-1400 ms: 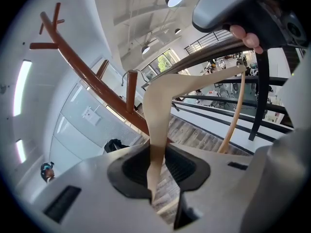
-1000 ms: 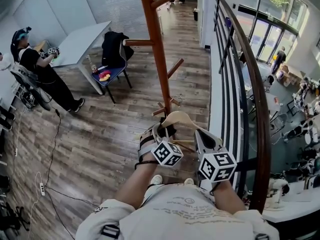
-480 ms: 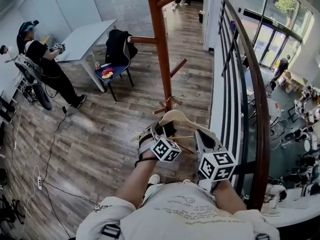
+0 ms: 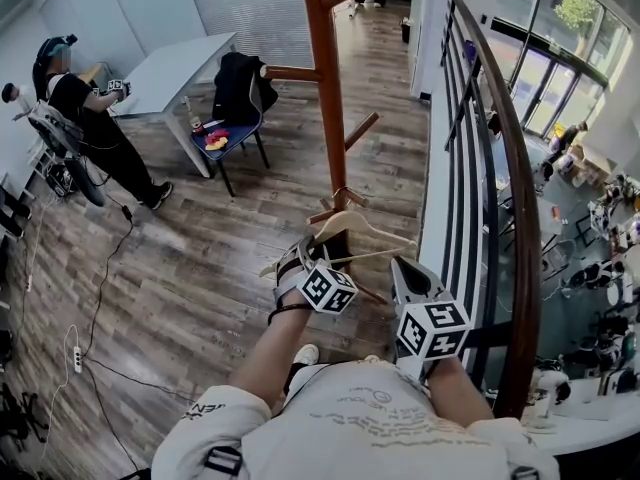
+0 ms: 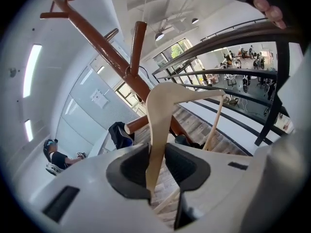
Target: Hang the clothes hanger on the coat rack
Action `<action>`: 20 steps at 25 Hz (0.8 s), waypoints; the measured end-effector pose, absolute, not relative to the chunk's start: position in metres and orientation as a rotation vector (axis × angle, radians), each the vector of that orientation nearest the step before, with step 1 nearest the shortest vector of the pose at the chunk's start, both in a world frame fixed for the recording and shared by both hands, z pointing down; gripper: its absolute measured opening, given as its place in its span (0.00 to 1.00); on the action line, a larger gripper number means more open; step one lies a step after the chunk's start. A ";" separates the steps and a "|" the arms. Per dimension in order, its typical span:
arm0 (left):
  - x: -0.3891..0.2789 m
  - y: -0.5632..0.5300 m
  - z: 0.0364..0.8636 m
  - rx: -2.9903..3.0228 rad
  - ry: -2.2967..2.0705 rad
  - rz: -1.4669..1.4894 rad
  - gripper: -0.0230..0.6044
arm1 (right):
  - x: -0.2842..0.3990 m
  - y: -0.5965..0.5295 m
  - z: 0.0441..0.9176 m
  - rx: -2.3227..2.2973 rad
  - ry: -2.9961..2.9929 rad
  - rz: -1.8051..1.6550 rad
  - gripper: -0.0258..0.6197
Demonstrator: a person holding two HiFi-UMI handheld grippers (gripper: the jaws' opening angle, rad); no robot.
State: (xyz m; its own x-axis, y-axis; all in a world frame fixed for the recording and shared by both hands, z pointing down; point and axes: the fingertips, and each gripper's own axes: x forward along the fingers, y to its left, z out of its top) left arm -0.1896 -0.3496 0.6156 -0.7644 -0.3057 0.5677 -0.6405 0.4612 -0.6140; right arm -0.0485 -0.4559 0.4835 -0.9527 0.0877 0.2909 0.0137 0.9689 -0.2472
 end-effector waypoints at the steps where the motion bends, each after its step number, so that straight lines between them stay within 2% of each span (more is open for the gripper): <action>1: -0.190 -0.350 0.616 0.803 -2.338 1.214 0.20 | -0.049 -0.456 0.484 -0.072 -2.813 0.351 0.04; 15: -0.179 -0.348 0.634 0.860 -2.341 1.069 0.20 | -0.045 -0.453 0.494 -0.068 -2.793 0.339 0.04; 20: -0.166 -0.353 0.625 0.959 -2.383 0.826 0.20 | -0.043 -0.450 0.498 -0.081 -2.786 0.338 0.04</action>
